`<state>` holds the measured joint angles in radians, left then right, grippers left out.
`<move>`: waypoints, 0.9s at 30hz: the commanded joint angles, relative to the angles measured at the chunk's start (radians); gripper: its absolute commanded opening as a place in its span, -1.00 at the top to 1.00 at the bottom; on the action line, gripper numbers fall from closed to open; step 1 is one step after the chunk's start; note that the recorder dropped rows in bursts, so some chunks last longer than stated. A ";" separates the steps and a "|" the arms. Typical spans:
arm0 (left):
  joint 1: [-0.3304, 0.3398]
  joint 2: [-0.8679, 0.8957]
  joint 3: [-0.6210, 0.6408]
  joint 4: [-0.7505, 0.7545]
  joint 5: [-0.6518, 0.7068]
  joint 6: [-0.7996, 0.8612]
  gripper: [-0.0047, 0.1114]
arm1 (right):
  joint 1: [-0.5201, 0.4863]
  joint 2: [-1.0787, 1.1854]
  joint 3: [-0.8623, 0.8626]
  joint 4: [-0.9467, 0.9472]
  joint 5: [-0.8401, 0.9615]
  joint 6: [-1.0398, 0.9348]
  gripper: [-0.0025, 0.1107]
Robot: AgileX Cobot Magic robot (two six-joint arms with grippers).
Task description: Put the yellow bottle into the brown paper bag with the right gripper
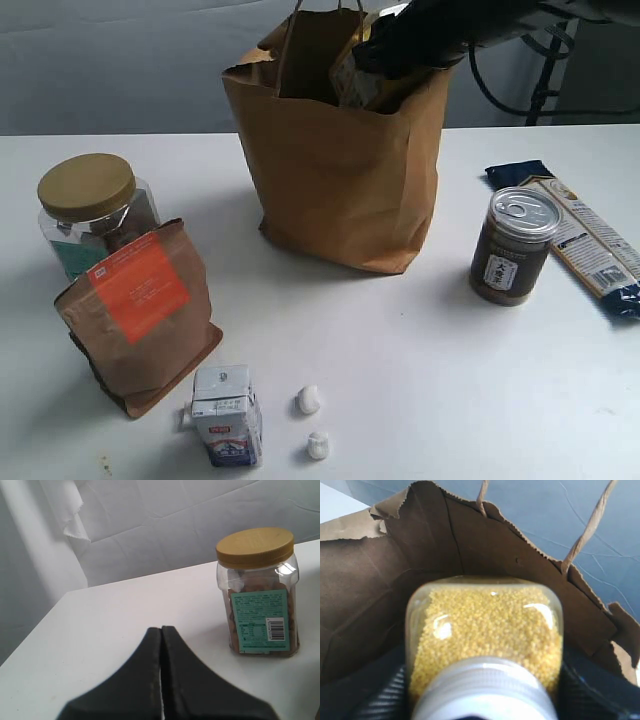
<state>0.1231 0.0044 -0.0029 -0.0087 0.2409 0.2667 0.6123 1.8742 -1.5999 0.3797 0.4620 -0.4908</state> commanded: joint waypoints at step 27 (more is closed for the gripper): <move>-0.006 -0.004 0.003 0.000 -0.006 -0.002 0.92 | -0.006 -0.026 -0.019 0.025 -0.018 0.001 -0.26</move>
<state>0.1231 0.0044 -0.0029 -0.0087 0.2409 0.2667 0.6123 1.8659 -1.6137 0.3975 0.4473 -0.4908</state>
